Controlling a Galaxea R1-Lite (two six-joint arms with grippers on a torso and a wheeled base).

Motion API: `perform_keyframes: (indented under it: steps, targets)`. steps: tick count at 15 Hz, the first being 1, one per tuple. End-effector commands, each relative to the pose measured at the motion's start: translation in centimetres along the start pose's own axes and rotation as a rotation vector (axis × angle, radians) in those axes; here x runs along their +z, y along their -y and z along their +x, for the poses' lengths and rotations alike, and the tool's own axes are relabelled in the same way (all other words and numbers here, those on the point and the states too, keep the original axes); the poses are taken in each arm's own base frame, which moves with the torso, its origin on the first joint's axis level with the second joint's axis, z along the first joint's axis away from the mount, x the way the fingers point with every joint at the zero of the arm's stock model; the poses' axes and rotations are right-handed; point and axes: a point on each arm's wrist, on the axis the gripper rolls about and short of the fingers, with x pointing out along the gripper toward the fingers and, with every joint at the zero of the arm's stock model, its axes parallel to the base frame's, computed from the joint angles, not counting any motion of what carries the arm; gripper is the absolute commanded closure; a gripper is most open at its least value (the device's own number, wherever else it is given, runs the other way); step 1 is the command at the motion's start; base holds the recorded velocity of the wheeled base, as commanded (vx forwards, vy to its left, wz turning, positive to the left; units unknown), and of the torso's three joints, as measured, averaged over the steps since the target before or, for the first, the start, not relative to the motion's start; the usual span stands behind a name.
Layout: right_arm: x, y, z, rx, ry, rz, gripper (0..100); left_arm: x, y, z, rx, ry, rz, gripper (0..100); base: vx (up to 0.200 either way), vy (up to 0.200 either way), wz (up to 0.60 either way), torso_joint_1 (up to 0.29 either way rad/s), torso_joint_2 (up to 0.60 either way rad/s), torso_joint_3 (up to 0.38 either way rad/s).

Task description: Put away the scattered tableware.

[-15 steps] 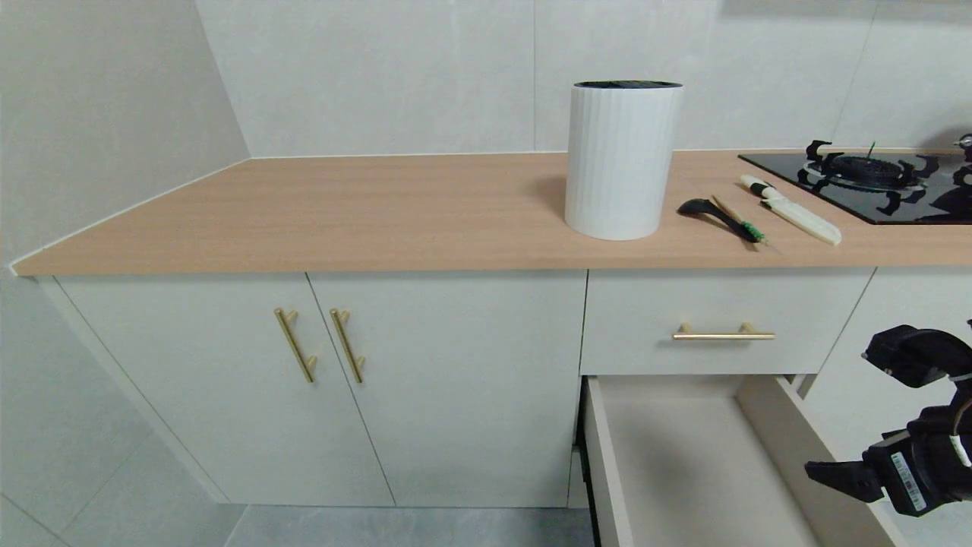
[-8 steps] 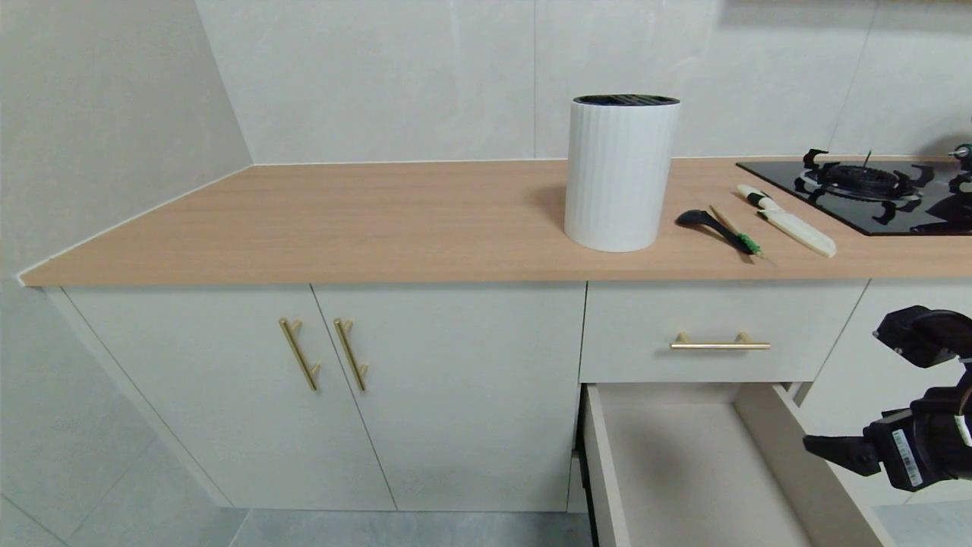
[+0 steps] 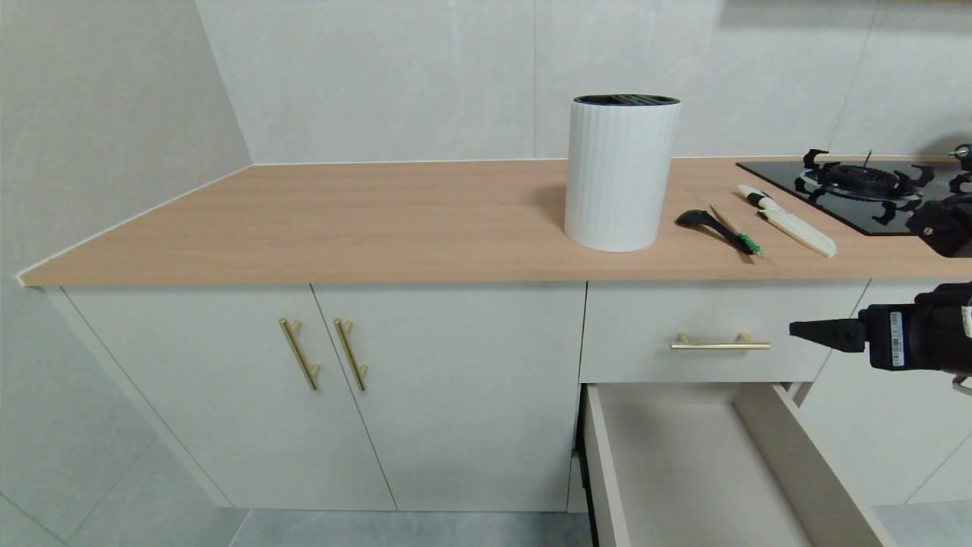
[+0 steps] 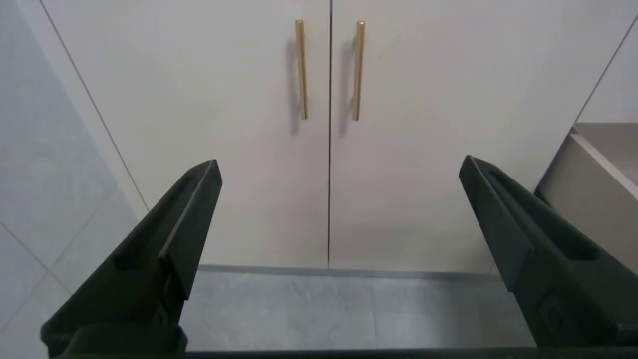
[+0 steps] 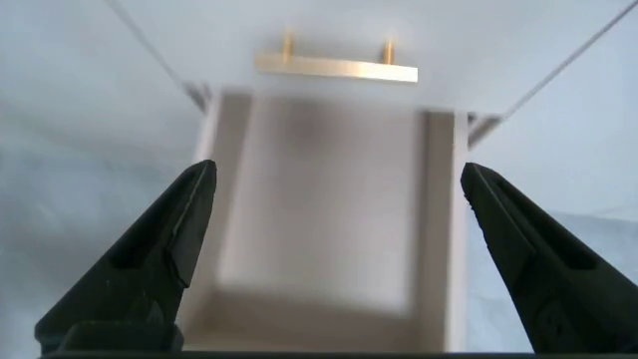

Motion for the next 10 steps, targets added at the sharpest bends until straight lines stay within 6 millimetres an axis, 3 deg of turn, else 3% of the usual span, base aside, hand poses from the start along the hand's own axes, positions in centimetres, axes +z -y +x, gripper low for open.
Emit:
perform_keyframes:
  steps: [1,5,10]
  targets:
    - [1.4,-0.2,1.4,-0.005,0.006,0.017,0,0.0,0.0,0.0,0.001,0.001,0.000,0,0.000,0.000,0.00,0.000,0.00,0.000]
    - [4.7,-0.7,5.0,-0.070,0.037,0.080,0,0.0,0.0,0.0,0.001,0.001,0.000,0,0.000,0.000,0.00,0.000,0.00,0.000]
    - [7.3,-1.2,7.2,-0.081,0.019,0.137,0,0.0,0.0,0.0,0.001,0.001,-0.002,0,0.000,0.000,0.00,0.000,0.00,0.000]
